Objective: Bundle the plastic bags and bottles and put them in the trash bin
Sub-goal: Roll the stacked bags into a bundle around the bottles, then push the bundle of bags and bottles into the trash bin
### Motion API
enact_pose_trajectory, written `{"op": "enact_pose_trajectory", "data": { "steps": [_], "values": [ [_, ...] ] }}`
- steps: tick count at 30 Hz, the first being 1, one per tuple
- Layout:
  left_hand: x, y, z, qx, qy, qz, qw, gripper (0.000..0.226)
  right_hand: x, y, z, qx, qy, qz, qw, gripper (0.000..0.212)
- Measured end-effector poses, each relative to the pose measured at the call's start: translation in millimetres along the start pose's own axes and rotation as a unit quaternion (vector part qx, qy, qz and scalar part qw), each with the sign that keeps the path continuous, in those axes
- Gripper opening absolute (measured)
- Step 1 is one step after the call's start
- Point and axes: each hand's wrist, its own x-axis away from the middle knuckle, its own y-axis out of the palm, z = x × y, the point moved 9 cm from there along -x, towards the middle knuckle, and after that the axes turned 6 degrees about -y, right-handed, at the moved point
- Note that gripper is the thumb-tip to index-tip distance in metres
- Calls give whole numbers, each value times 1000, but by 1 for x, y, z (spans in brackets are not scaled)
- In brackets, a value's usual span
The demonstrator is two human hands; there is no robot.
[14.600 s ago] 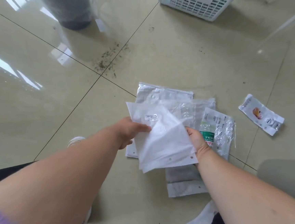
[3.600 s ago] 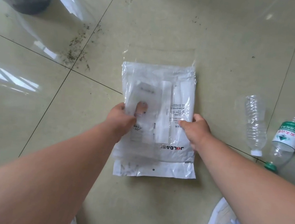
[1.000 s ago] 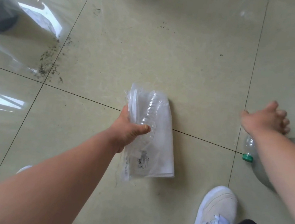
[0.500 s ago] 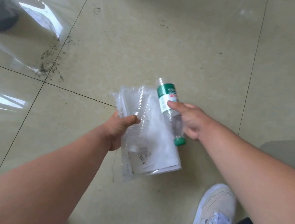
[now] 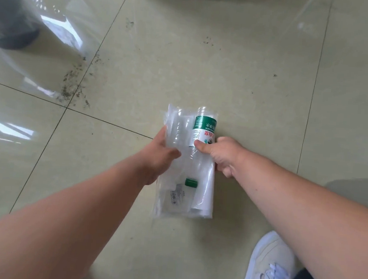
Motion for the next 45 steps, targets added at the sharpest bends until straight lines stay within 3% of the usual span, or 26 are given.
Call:
{"op": "enact_pose_trajectory", "data": {
  "steps": [2, 6, 11, 17, 19, 24, 28, 33, 37, 39, 41, 43, 45],
  "values": [
    [10, 9, 34, -65, 55, 0, 996, 64, 14, -20, -30, 28, -17, 0, 999, 41],
    [63, 29, 128, -157, 176, 46, 971, 71, 76, -78, -101, 42, -102, 20, 994, 32],
    [160, 106, 243, -165, 309, 23, 936, 89, 202, -179, -161, -3, -253, 119, 960, 54],
    [248, 230, 319, -237, 379, 24, 894, 59, 351, -313, -171, 30, -337, 316, 886, 83],
    [262, 279, 329, -239, 385, 11, 891, 51, 388, -359, -160, 52, -348, 359, 864, 80],
    [290, 424, 322, -264, 381, -75, 883, 66, 459, -467, -91, 57, -331, 477, 812, 73],
    [280, 516, 281, -251, 345, -163, 890, 53, 462, -521, -14, 23, -275, 538, 797, 63],
    [224, 562, 207, -170, 199, -244, 934, 65, 414, -539, 51, 29, -210, 554, 805, 55],
    [176, 562, 167, -167, 136, -198, 956, 86, 363, -525, 86, 34, -186, 534, 824, 55],
    [164, 560, 158, -252, 176, -159, 938, 79, 338, -519, 105, 24, -173, 531, 829, 59],
    [156, 556, 150, -373, 217, -118, 894, 47, 316, -511, 123, 25, -149, 526, 837, 63],
    [146, 549, 135, -481, 200, -97, 848, 34, 292, -499, 141, 33, -118, 503, 856, 62],
    [140, 541, 123, -518, 168, -98, 833, 31, 272, -482, 154, 61, -78, 463, 881, 60]
  ]
}}
